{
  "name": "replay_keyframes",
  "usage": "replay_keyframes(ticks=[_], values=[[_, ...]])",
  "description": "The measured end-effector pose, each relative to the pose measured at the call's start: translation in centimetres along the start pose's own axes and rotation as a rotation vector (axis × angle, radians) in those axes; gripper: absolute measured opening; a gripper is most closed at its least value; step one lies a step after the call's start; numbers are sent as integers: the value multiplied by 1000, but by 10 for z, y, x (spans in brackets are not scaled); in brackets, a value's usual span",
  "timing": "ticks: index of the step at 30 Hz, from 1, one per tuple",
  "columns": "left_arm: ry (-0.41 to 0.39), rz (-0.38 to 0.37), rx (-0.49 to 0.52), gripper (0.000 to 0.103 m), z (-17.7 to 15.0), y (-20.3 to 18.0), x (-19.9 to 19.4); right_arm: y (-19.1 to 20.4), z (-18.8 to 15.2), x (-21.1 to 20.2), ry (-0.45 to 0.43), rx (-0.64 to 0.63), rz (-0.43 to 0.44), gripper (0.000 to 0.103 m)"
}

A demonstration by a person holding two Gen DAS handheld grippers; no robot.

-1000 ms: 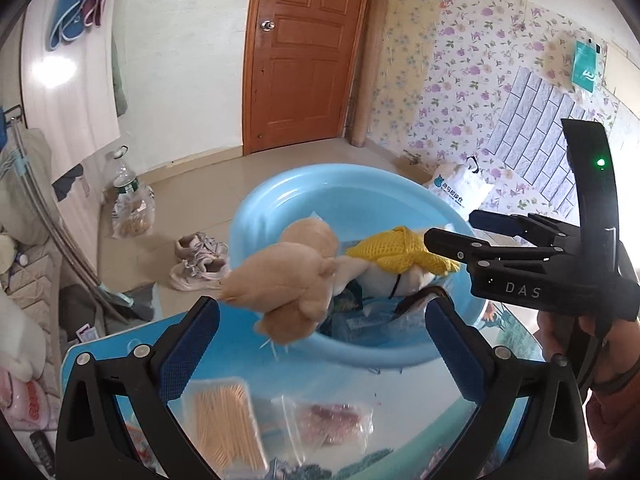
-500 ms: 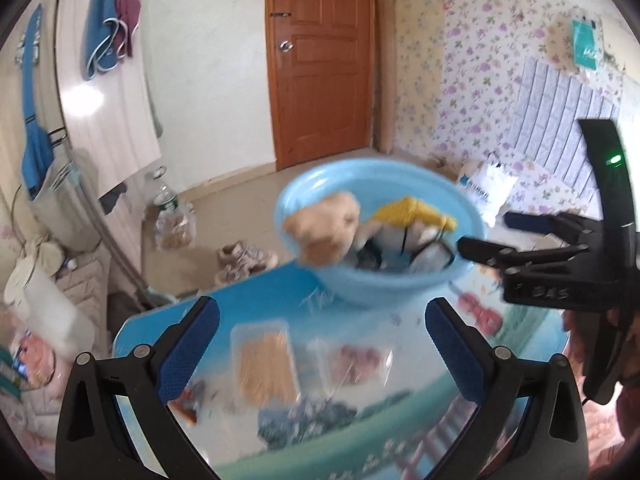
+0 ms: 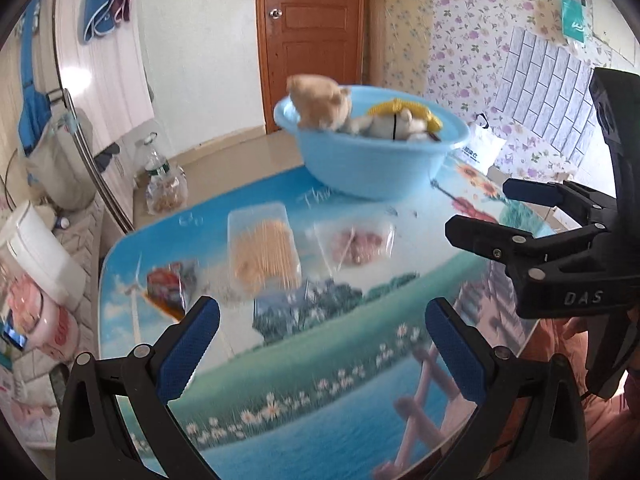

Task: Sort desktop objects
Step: 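Withdraw both tools from the basin back over the table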

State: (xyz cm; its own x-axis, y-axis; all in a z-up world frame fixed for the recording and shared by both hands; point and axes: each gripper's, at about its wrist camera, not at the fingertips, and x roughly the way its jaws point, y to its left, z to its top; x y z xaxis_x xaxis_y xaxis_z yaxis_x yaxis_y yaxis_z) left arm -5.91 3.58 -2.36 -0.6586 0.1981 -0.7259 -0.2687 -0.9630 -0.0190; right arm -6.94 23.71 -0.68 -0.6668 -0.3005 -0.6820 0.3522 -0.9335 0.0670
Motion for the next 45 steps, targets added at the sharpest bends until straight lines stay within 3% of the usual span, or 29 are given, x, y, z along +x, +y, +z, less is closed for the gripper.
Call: replay_keyframes(ticks=[9, 33, 45], values=[[-10, 27, -29, 103, -26, 20, -3, 19, -24, 4, 46, -2, 41, 103], [4, 56, -59, 103, -47, 51, 1, 33, -24, 19, 101, -10, 43, 103], [18, 84, -190, 103, -70, 95, 0, 32, -27, 30, 136, 23, 53, 103]])
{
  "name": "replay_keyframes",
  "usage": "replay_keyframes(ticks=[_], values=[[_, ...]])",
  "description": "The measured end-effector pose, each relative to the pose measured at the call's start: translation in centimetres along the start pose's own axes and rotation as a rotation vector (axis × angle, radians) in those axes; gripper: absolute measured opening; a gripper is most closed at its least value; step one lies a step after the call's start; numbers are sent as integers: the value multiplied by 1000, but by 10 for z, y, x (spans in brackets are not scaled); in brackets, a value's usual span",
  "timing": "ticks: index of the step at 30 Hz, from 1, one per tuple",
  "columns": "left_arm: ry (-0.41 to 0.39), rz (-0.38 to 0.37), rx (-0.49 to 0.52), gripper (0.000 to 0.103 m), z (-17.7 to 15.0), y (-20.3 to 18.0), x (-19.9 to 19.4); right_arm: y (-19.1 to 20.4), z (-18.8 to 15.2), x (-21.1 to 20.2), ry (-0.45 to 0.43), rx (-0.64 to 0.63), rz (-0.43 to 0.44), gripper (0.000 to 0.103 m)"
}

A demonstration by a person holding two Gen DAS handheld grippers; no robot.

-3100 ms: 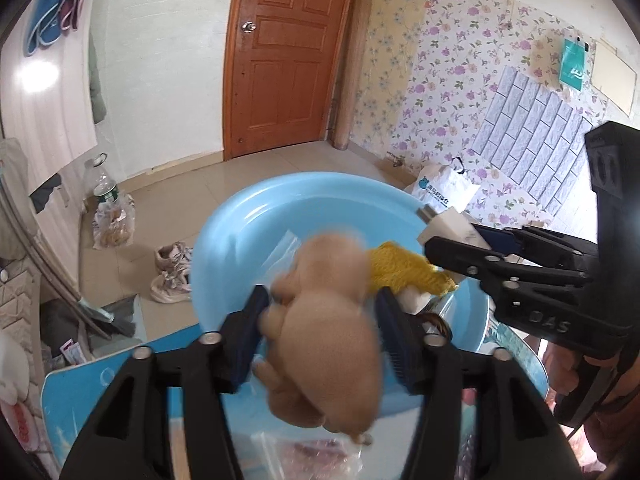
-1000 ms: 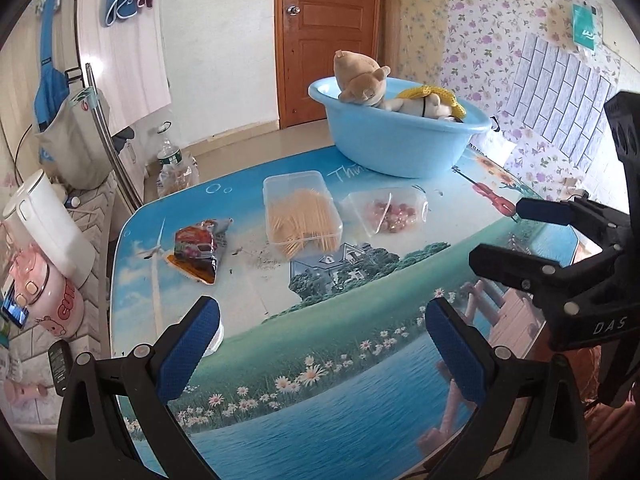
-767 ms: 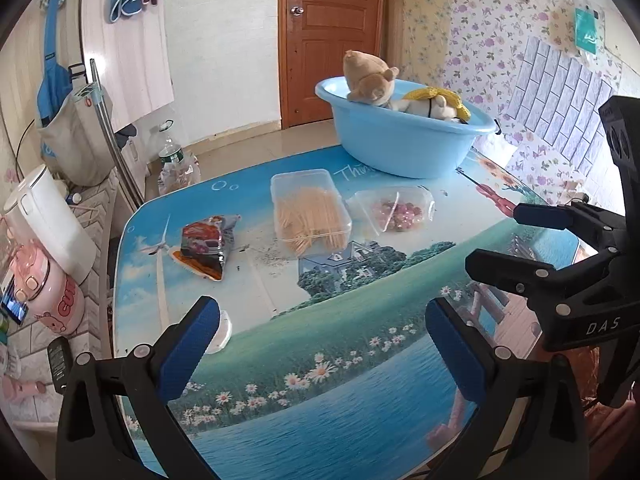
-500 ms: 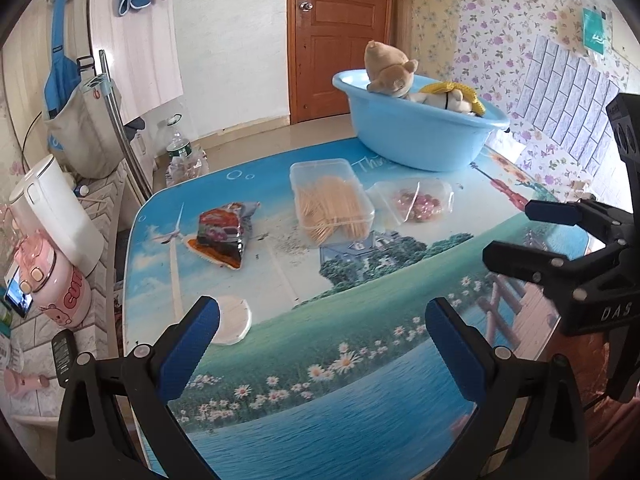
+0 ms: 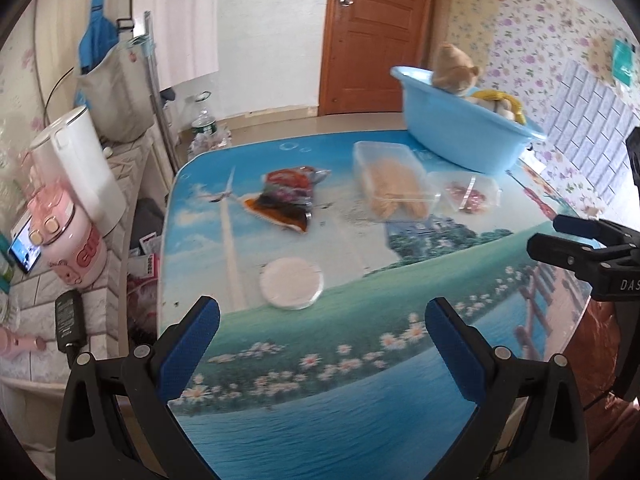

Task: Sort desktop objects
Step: 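Withdraw both tools from the basin back over the table, then grasp the white cotton pad with the left tool while the right tool grasps the candy bag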

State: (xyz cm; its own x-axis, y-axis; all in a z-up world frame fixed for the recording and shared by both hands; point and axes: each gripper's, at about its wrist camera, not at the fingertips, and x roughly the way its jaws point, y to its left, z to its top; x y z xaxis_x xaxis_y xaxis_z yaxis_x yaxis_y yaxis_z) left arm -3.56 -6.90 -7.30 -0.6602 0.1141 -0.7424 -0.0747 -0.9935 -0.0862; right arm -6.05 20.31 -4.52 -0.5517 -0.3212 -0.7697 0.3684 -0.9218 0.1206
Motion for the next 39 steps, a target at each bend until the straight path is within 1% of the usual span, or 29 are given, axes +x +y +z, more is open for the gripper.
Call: replay_keyframes(ticks=[2, 4, 6, 8, 9, 13, 17, 19, 21, 23, 27, 29, 30, 31, 32, 33, 34, 39], values=[[0, 0, -18, 102, -1, 7, 2, 1, 0, 2, 1, -2, -4, 103], [-3, -1, -38, 99, -3, 15, 4, 0, 1, 3, -3, -8, -11, 103], [1, -1, -57, 84, -3, 21, 7, -2, 2, 5, -4, -7, -18, 103], [7, 9, -50, 75, -3, 22, 11, -6, 5, 8, -8, -8, -29, 103], [14, 11, -38, 72, -2, 21, 13, -8, 6, 9, -12, -6, -37, 103], [41, 14, 8, 70, -1, 16, 24, -16, 17, 17, -17, 14, -56, 103], [43, 26, 49, 69, 2, 12, 29, -19, 30, 27, -6, 8, -70, 103], [37, 25, 54, 60, 5, 12, 30, -16, 36, 32, 0, -4, -66, 103], [30, 28, 63, 44, 6, 12, 31, -11, 41, 35, -5, -21, -48, 103], [26, 27, 67, 37, 8, 12, 31, -6, 46, 42, 0, -46, -23, 102], [23, 20, 70, 37, 9, 12, 33, -2, 51, 53, 17, -60, -27, 95], [23, 18, 67, 37, 9, 12, 33, -1, 52, 59, 29, -63, -20, 84], [23, 19, 67, 37, 10, 12, 33, -2, 52, 60, 32, -58, -17, 65], [24, 19, 65, 37, 10, 13, 33, -2, 52, 60, 32, -54, -15, 57], [25, 18, 63, 37, 9, 13, 33, -3, 52, 60, 31, -53, -11, 53], [25, 18, 62, 37, 9, 13, 33, -4, 52, 59, 29, -55, -8, 43], [24, 19, 60, 37, 9, 14, 33, -5, 51, 57, 26, -55, -3, 36], [28, 8, 48, 37, 11, 10, 33, -13, 48, 48, 17, -45, -3, 30]])
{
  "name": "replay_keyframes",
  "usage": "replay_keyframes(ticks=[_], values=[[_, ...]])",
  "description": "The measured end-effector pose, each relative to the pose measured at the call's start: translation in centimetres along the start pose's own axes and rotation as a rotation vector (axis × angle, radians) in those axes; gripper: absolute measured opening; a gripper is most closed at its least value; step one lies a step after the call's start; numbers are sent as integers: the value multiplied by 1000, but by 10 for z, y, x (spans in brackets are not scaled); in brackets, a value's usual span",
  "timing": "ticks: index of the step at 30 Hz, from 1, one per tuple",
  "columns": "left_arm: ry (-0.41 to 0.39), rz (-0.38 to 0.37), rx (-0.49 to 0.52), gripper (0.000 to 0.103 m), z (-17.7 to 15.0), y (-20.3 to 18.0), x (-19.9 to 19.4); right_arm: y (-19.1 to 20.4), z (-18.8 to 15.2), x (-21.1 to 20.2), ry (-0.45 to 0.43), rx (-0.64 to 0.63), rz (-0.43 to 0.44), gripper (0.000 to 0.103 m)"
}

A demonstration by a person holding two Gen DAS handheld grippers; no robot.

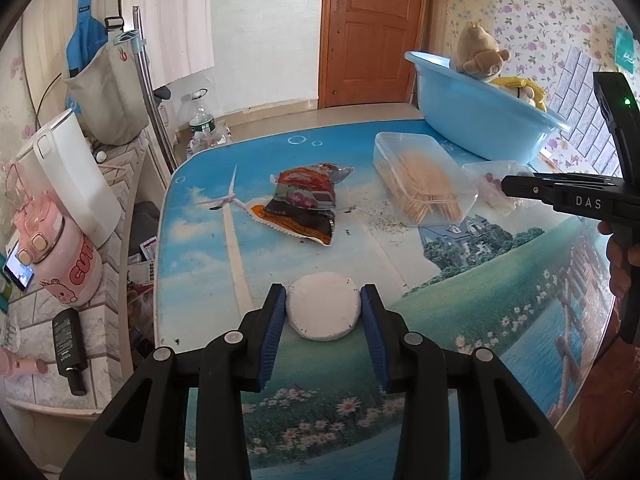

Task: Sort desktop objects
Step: 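Grasp the white cotton pad with the left tool while the right tool grasps the candy bag, then lift the cotton pad with the left tool while the right tool lifts the candy bag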

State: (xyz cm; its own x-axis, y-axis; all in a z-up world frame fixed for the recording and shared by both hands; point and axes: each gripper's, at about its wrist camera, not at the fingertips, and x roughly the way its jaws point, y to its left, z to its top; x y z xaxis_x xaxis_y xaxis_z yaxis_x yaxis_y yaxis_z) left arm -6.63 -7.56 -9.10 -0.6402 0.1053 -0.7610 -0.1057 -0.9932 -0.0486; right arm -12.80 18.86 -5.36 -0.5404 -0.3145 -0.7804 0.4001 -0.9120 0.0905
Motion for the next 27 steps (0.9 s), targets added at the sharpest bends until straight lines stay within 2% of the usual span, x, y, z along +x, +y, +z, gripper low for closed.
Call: replay_keyframes(ticks=[3, 13, 27], values=[[-11, -10, 13, 37, 2, -9, -3, -9, -3, -10, -13, 26, 11, 29], [-14, -46, 56, 37, 2, -42, -9, -32, -18, -45, -48, 40, -36, 29], [8, -61, 69, 37, -6, -62, -8, -62, -41, -61, -38, 81, -93, 29]])
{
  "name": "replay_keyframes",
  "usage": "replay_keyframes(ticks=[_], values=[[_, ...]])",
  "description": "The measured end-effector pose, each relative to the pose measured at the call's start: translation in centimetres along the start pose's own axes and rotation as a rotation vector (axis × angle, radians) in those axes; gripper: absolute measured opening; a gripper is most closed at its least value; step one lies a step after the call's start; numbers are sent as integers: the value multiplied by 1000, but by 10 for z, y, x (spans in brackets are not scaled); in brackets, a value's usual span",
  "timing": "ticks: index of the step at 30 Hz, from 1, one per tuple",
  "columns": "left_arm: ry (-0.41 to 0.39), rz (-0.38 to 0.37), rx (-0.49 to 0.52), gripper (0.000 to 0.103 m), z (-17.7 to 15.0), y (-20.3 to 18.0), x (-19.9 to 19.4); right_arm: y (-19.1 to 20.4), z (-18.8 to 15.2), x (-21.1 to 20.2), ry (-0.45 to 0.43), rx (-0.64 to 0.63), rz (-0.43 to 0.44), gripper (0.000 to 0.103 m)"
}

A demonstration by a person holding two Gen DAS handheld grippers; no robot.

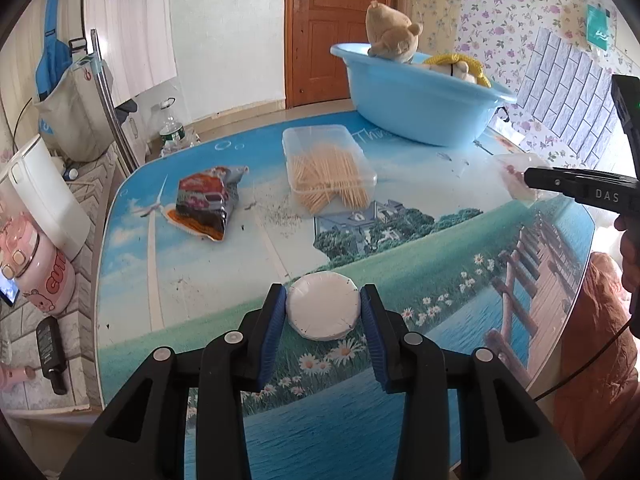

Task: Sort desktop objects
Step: 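Lift the cotton pad with the left tool while the right tool lifts the candy bag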

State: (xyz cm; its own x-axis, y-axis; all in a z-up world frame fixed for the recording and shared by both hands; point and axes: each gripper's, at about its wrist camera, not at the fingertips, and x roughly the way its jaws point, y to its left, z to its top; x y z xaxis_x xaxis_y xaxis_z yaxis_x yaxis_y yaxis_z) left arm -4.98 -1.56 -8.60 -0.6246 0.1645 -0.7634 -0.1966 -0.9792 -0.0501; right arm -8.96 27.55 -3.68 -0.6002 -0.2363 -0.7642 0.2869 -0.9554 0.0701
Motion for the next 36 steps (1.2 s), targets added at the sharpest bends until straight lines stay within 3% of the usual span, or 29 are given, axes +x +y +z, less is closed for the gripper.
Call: replay_keyframes(ticks=[6, 8, 10, 12, 22, 30, 32, 34, 36], values=[[4, 5, 0, 37, -3, 0, 2, -1, -4, 3, -3, -6, -7, 34], [3, 8, 5, 37, -4, -1, 2, 0, -4, 2, -17, -17, -15, 46], [0, 11, 9, 37, -4, -1, 2, 1, -2, 1, -33, -26, -22, 69], [-3, 11, 9, 37, -4, -1, 2, 2, -1, 1, -35, -33, -12, 76], [-23, 20, 6, 37, -6, -1, 3, 12, -10, 30, 51, -90, -56, 81], [-25, 32, -3, 37, -4, -2, 5, 9, -12, 36, 49, -63, -34, 82], [-27, 36, -7, 37, -4, -2, 5, 9, -13, 37, 33, -44, -52, 86], [-31, 39, -7, 37, -4, -3, 5, 11, -14, 40, 33, -39, -54, 98], [-35, 39, -7, 37, -5, -3, 5, 12, -15, 41, 33, -25, -63, 102]])
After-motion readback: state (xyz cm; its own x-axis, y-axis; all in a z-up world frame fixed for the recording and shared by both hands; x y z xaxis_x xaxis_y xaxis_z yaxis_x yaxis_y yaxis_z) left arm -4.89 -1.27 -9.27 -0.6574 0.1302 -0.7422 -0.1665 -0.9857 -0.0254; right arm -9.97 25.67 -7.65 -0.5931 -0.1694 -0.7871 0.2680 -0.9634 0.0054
